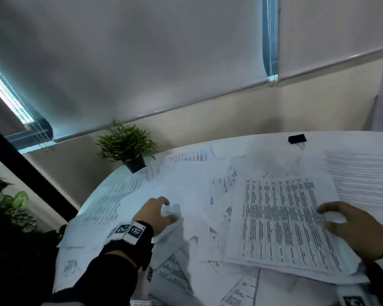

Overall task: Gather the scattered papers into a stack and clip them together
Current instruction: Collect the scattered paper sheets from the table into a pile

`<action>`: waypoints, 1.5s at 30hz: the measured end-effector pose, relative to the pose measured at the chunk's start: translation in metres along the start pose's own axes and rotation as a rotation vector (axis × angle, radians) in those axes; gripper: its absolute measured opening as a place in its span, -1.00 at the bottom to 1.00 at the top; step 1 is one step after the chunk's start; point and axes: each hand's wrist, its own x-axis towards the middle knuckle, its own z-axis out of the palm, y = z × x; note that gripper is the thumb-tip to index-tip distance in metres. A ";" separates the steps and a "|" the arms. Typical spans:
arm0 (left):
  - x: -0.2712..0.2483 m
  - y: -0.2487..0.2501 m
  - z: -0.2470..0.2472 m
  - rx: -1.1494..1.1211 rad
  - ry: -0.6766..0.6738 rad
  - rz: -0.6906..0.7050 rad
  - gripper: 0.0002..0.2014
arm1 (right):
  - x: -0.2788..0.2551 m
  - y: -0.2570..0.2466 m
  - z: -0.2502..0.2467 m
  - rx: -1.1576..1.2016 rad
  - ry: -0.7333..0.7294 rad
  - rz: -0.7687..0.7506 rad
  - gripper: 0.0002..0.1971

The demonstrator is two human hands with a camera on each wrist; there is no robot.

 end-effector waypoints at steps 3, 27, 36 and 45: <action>0.009 0.014 0.003 0.084 -0.027 0.129 -0.44 | 0.006 0.010 0.003 -0.001 -0.039 0.018 -0.30; 0.009 0.107 0.039 0.099 -0.075 0.189 -0.28 | 0.004 0.006 0.002 0.093 -0.053 0.078 -0.71; 0.006 0.093 0.013 -0.283 0.007 0.099 -0.81 | 0.001 -0.013 -0.017 0.214 -0.008 0.030 -0.65; -0.016 0.047 -0.047 -1.168 0.318 0.054 -0.86 | -0.007 -0.022 0.008 0.158 -0.046 0.097 -0.53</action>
